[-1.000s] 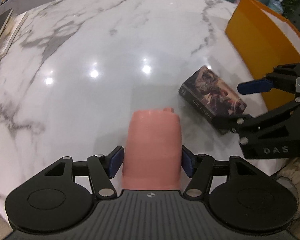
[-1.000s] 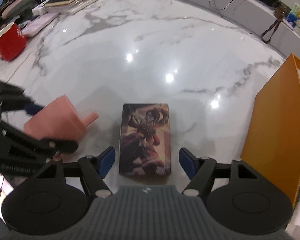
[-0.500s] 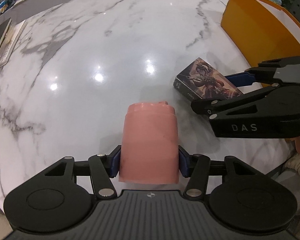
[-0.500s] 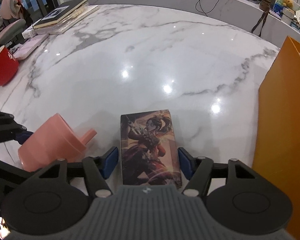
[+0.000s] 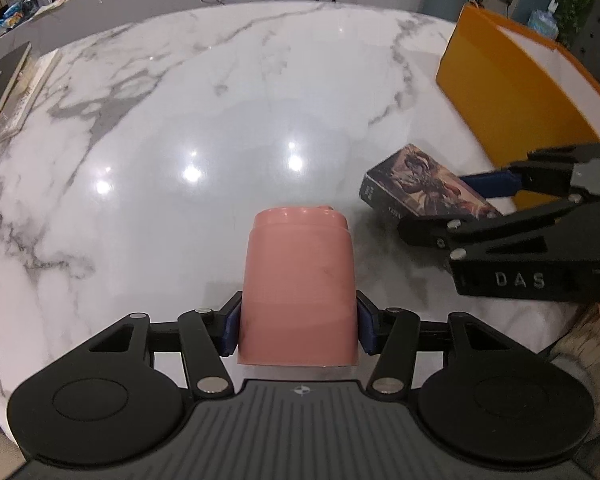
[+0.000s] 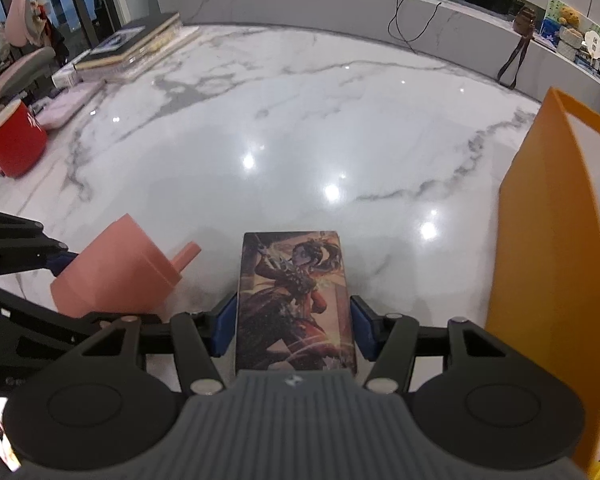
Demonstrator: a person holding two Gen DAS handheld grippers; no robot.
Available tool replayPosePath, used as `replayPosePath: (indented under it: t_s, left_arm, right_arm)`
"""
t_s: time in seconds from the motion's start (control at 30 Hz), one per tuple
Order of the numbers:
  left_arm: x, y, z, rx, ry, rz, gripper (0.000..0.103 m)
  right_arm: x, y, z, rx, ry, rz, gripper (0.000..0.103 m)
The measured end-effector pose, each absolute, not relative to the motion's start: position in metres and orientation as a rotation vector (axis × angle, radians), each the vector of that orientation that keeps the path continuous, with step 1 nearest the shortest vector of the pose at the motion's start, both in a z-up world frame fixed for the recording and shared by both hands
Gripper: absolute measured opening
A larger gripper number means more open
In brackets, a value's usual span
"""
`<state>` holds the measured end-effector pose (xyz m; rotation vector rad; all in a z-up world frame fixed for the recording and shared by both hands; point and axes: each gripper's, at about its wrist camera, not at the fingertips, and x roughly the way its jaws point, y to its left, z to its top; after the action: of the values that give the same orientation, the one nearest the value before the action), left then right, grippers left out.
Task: Organize rigid objects
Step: 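Carry the pink roll with the left tool while the right tool carries the card box to the orange box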
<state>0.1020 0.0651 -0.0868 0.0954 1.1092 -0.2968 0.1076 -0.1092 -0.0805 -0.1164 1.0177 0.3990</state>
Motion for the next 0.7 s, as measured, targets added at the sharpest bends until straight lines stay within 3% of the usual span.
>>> replayPosePath:
  t_s: [0.7]
  left_arm:
    - [0.109, -0.009, 0.021, 0.165, 0.892, -0.415, 0.062]
  right_arm:
    - [0.093, -0.184, 0.041, -0.124, 0.816, 0.340, 0.058]
